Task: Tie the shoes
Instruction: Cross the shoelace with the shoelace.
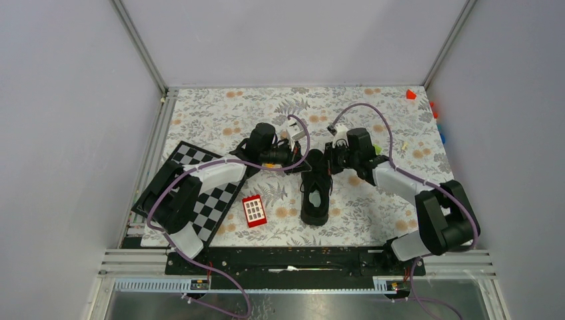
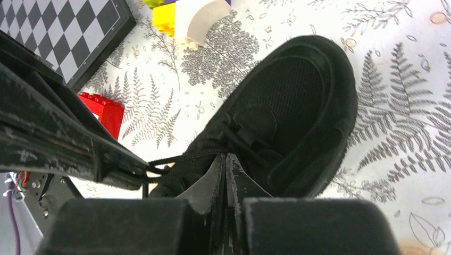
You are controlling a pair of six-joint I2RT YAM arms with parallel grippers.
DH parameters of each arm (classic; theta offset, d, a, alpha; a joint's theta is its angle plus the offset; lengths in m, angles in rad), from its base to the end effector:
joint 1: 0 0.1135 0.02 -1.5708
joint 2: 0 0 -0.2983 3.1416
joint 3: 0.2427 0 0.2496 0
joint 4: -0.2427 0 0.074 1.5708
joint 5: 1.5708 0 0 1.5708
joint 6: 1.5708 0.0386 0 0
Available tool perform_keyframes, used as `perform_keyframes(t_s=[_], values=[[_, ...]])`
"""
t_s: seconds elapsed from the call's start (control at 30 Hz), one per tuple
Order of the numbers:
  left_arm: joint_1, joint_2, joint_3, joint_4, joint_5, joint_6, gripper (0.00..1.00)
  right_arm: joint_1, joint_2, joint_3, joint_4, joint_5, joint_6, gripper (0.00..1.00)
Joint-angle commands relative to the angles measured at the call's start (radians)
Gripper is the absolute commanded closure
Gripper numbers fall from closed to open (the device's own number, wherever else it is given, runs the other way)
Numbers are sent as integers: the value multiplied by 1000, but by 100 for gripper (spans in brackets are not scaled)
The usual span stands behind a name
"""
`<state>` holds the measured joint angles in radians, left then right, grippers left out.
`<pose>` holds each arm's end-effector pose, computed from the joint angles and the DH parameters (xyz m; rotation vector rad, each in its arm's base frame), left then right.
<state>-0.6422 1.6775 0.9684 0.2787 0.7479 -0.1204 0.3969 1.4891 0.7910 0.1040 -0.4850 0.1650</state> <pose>0.2787 -0.2412 0.2552 1.0161 1.8276 -1.2225 0.2784 0.1362 0.2405 -0.5393 2.1423 0.8432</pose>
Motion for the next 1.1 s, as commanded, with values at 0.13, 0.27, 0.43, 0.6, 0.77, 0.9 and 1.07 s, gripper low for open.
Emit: perform_keyframes(t_s=[0.13, 0.27, 0.43, 0.6, 0.77, 0.9, 1.07], values=[[0, 18, 53, 52, 12, -4, 100, 5, -142, -152, 230, 113, 115, 100], [-5, 48, 79, 40, 12, 1, 100, 5, -190, -215, 318, 133, 176, 100], [-15, 68, 93, 30, 9, 5, 100, 5, -246, -286, 426, 181, 231, 100], [-27, 82, 124, -45, -1, 43, 100, 5, -282, -338, 490, 214, 258, 100], [-38, 85, 125, -12, -15, 23, 100, 5, -301, -372, 517, 214, 282, 100], [-40, 89, 136, -13, -35, 21, 100, 6, -333, -411, 538, 218, 297, 100], [-49, 96, 143, -30, -53, 25, 100, 5, -376, -447, 547, 208, 303, 100]])
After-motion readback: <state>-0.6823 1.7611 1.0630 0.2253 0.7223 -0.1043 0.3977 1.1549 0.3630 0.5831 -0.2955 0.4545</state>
